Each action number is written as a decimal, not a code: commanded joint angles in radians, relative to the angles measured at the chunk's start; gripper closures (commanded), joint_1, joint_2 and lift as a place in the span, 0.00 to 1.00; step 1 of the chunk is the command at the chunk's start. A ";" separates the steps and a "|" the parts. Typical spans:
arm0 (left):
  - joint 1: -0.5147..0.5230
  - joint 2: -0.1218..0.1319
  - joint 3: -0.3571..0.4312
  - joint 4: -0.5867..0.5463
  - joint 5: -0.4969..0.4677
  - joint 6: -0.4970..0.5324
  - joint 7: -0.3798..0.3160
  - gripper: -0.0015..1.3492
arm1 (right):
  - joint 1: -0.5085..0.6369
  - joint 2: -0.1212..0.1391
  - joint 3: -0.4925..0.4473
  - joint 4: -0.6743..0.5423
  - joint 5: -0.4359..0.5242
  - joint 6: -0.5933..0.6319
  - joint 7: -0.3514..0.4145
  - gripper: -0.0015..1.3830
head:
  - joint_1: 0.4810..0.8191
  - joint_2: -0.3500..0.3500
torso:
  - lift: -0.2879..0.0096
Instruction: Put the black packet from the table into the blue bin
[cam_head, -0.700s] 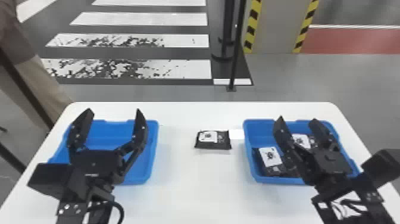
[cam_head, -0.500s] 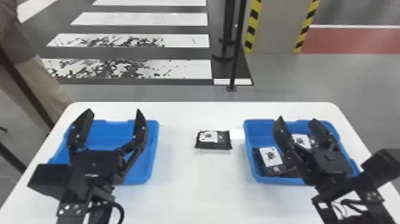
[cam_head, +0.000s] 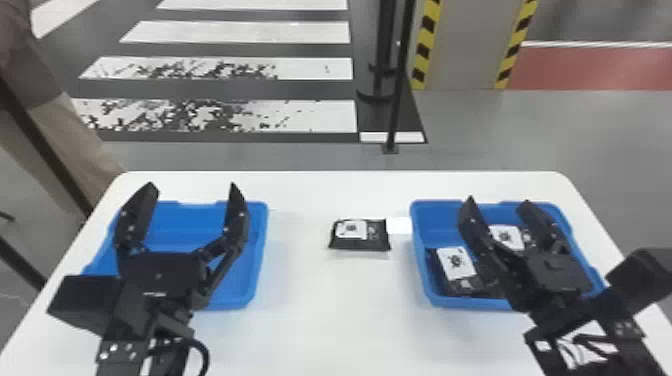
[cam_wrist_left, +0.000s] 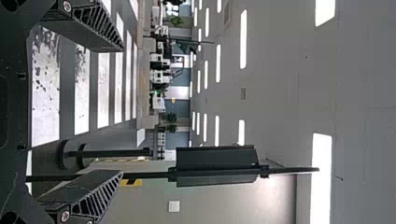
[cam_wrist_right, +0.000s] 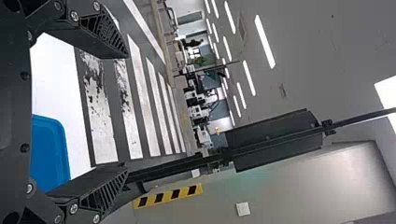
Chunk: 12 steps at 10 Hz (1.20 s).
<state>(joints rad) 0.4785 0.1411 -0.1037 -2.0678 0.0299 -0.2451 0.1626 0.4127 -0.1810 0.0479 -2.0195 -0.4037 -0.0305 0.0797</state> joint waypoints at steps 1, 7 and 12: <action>0.000 0.000 0.000 0.000 0.000 0.002 0.000 0.07 | -0.015 -0.002 0.002 -0.007 0.003 0.030 0.000 0.12 | 0.63 0.52 | 0.60; 0.005 0.003 0.004 0.000 -0.002 0.004 0.000 0.07 | -0.339 -0.011 0.044 0.187 0.136 0.315 0.063 0.12 | 0.63 0.56 | 0.60; 0.002 0.003 0.000 0.002 -0.004 0.009 0.000 0.07 | -0.592 -0.008 0.255 0.447 0.178 0.428 0.074 0.11 | 0.63 0.64 | 0.60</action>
<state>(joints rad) 0.4829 0.1442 -0.1038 -2.0672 0.0261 -0.2364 0.1626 -0.1597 -0.1881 0.2765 -1.5855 -0.2330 0.3673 0.1528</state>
